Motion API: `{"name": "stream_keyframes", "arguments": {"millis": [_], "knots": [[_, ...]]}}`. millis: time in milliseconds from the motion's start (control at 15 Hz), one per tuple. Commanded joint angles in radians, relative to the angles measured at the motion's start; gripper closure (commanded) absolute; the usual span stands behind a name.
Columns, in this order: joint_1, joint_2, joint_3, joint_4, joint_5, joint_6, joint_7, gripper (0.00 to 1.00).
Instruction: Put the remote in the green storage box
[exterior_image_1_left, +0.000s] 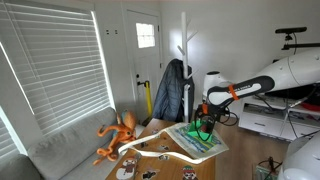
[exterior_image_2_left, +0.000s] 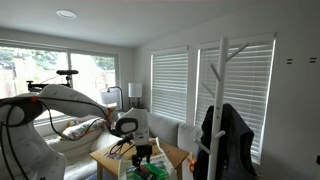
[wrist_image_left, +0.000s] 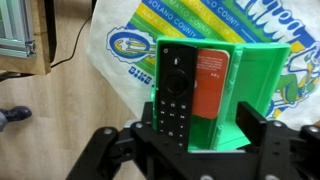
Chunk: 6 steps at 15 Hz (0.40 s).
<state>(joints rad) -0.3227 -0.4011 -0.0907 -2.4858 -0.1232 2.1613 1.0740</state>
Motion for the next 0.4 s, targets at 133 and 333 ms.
{"name": "stream_keyframes", "arguments": {"millis": [133,333], "knots": [[0.014,-0.072,-0.032,0.006,0.054,0.001,-0.062,0.00],[0.001,-0.055,-0.019,0.015,0.057,0.003,-0.087,0.00]]}}
